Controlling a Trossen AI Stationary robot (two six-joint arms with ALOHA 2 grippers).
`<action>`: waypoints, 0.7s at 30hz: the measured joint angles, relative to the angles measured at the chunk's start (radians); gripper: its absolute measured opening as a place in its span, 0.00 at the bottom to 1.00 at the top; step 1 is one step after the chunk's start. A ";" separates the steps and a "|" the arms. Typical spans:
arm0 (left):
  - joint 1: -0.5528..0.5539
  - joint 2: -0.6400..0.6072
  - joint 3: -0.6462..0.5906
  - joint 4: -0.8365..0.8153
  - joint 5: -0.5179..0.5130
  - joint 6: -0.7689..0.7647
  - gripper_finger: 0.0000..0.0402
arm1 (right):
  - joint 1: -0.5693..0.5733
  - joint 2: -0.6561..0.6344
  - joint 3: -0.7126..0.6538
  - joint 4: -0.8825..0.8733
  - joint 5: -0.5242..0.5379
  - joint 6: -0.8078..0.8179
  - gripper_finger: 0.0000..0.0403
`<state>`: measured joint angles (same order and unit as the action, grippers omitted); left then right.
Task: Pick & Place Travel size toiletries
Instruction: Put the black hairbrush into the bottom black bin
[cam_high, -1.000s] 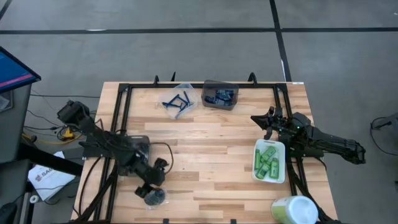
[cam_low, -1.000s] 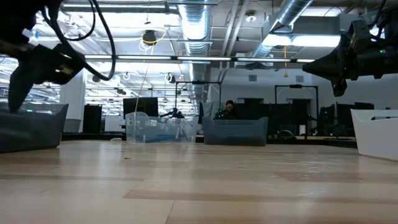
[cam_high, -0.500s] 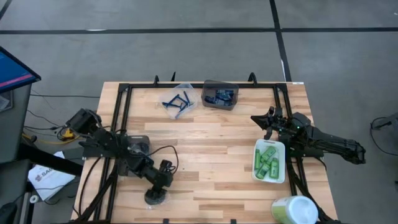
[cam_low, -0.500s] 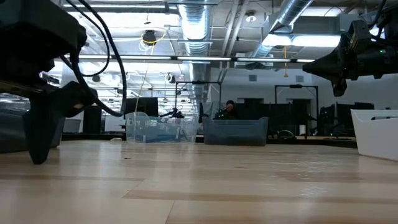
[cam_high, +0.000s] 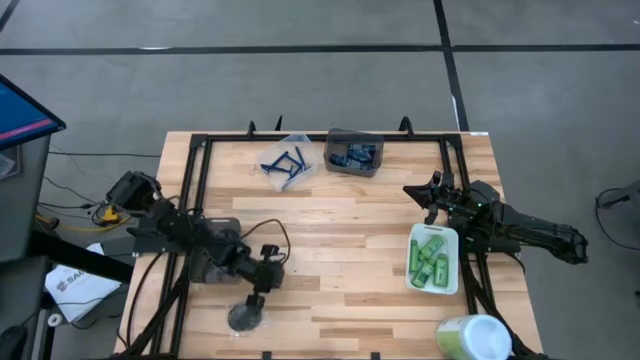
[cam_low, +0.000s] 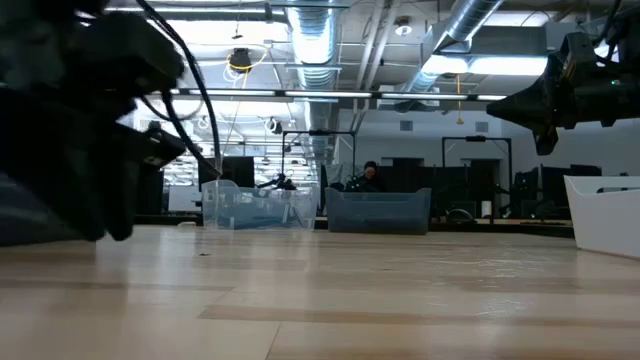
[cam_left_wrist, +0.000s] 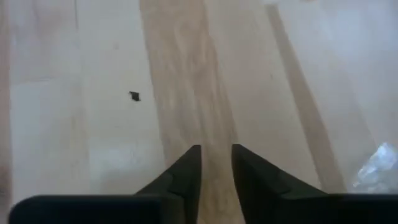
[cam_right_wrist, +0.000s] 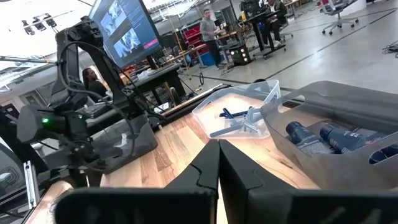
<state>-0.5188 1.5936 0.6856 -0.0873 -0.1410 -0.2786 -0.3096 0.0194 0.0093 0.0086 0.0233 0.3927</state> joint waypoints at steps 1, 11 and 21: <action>0.013 -0.004 0.003 -0.001 0.035 -0.019 0.20 | 0.000 0.000 0.000 0.000 0.000 0.000 0.00; -0.042 -0.231 0.009 -0.148 0.128 -0.073 0.21 | 0.000 0.000 0.000 0.000 0.000 0.000 0.00; -0.153 -0.245 0.007 -0.210 0.035 -0.097 0.49 | 0.000 0.000 0.000 0.000 0.000 0.000 0.00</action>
<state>-0.6714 1.3491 0.6921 -0.2969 -0.1059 -0.3756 -0.3096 0.0195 0.0094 0.0086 0.0231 0.3927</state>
